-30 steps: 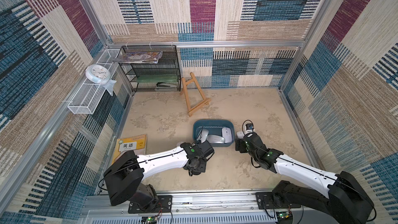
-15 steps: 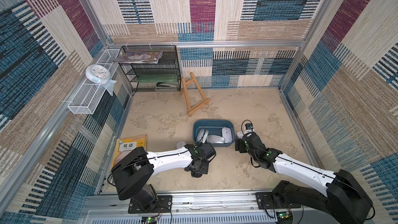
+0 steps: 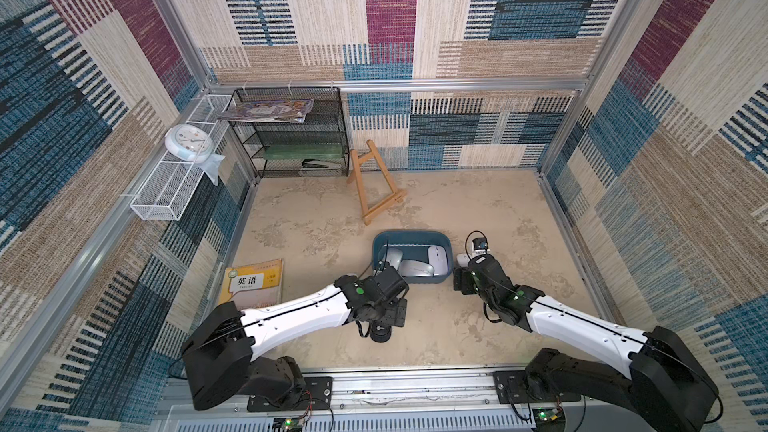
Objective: Take out the mouse from the storage box
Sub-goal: Place the mouse at the center of the board, then pick up the mouse from the storage box.
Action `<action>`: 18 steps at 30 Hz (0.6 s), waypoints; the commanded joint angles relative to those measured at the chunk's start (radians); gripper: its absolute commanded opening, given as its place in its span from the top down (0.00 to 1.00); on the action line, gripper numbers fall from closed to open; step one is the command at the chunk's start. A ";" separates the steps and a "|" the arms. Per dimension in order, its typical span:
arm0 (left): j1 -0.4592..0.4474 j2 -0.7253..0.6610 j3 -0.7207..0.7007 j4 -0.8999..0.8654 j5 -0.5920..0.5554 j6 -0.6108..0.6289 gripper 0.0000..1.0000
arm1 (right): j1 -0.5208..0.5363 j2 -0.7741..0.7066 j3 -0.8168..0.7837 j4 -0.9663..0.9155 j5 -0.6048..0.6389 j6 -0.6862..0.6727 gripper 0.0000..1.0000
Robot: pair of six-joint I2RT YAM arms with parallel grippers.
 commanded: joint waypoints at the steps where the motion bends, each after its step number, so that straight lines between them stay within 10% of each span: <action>1: 0.074 -0.123 -0.020 -0.022 -0.067 0.087 0.01 | 0.000 0.015 0.034 -0.002 0.060 -0.017 0.11; 13: 0.219 -0.602 -0.310 0.036 -0.448 0.085 0.01 | 0.006 0.288 0.486 -0.241 -0.131 -0.146 0.11; 18: 0.222 -0.795 -0.410 0.104 -0.436 0.161 0.01 | 0.020 0.442 0.636 -0.347 -0.156 -0.042 0.12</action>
